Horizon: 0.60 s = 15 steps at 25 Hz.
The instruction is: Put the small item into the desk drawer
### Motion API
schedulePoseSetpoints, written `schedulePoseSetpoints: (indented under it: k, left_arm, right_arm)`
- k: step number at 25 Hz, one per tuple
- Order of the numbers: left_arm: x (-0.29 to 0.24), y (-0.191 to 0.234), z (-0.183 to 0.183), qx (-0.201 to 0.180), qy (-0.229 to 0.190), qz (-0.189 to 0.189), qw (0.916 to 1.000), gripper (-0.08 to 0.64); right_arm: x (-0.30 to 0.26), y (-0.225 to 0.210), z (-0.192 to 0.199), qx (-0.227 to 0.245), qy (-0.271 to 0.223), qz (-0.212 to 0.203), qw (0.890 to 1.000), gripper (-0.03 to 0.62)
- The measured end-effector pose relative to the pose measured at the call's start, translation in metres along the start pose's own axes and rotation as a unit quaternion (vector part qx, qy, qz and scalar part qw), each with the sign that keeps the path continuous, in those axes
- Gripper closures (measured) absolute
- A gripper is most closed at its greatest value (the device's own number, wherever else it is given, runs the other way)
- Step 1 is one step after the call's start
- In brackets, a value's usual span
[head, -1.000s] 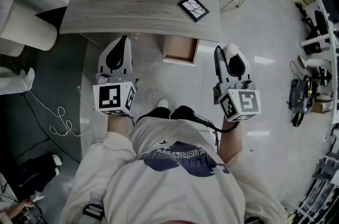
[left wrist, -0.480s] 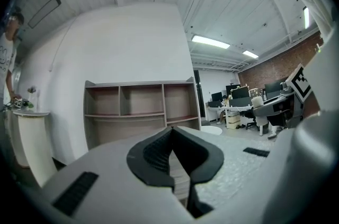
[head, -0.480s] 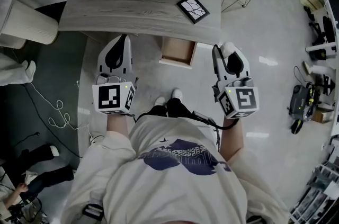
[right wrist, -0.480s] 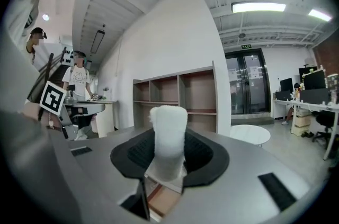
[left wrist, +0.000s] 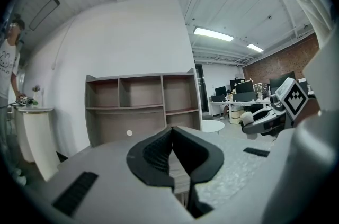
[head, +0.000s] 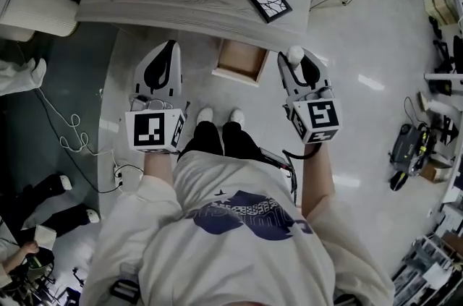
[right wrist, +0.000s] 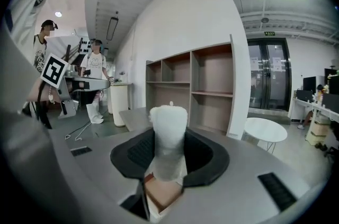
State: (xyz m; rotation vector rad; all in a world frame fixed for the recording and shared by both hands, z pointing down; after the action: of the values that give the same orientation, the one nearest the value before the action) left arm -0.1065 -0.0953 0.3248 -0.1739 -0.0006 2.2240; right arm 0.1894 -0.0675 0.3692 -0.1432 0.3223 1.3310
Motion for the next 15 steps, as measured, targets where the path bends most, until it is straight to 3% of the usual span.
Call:
schedulePoseSetpoints:
  k: [8,15]
  left_arm:
    - [-0.015,0.022,0.024,0.004,0.023,0.036,0.9991,0.550]
    - [-0.028,0.039,0.047,0.019,0.035,0.069,0.9969,0.550]
  right_arm:
    - [-0.058,0.029,0.046,0.045,0.073,-0.033,0.996,0.459]
    - [-0.100,0.057,0.090,0.102,0.135,-0.060,0.984,0.459]
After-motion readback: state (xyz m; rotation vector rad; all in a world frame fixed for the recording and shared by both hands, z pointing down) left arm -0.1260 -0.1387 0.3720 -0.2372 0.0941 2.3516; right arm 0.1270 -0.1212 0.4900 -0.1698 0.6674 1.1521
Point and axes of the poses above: the fingertips, and each gripper's own axes: x backward along the fingers, y to its left, z out of its underside, the point moved 9 cm from there along x, backward along the fingers, and after that the axes turned 9 degrees about z, right-handed, at the moved point
